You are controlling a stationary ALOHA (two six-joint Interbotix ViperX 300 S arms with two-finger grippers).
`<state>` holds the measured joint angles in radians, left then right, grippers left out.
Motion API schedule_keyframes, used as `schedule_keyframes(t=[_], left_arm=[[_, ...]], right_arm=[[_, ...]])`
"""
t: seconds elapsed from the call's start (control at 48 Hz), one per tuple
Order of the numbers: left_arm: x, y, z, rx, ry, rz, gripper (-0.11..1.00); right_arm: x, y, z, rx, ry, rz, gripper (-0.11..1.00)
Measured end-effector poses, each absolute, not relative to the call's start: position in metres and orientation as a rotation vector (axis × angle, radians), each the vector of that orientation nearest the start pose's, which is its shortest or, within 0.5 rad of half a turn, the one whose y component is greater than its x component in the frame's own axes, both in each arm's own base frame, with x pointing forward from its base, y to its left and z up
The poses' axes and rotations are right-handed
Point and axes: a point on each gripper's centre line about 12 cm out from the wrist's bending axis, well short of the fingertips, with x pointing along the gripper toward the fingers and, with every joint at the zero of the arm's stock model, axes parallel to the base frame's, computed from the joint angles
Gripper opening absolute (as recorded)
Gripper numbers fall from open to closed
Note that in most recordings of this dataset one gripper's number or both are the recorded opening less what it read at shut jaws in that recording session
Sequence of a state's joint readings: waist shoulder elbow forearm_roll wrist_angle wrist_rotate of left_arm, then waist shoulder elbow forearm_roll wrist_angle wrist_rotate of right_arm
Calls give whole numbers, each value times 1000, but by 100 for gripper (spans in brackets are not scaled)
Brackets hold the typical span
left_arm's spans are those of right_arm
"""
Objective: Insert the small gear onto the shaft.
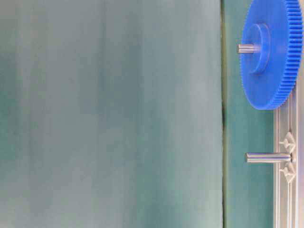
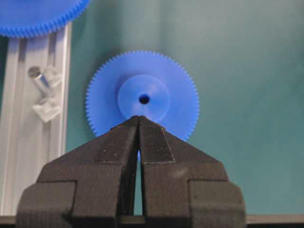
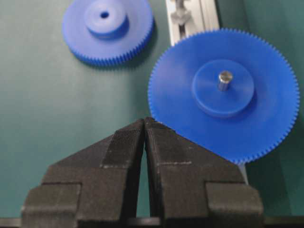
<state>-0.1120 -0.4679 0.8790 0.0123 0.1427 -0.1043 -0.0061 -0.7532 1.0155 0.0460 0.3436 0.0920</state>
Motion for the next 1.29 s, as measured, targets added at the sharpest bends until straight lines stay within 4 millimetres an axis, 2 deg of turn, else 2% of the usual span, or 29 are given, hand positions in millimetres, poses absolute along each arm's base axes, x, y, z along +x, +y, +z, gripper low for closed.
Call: schedule_keyframes(t=[0.125,0.187,0.25,0.437,0.521,0.979,1.291], left_arm=[[306,-35,235,-53,600,-82,5],[313,-36,233,-52,630,-81,14],[319,-38,228,-52,659,-80,27],[331,-39,223,-49,685,-79,79],[335,-39,219,-47,697,-78,92],[372,-47,175,-39,818,-77,92],[385,-48,154,-33,873,-74,92]], right_arm=[[226,-1,242,140,602,-39,13],[226,-1,243,139,592,-39,13],[227,-1,243,140,589,-39,13],[227,-2,243,141,589,-41,14],[227,-2,243,141,588,-41,14],[227,-2,242,142,588,-41,14],[226,-2,243,141,583,-40,14]])
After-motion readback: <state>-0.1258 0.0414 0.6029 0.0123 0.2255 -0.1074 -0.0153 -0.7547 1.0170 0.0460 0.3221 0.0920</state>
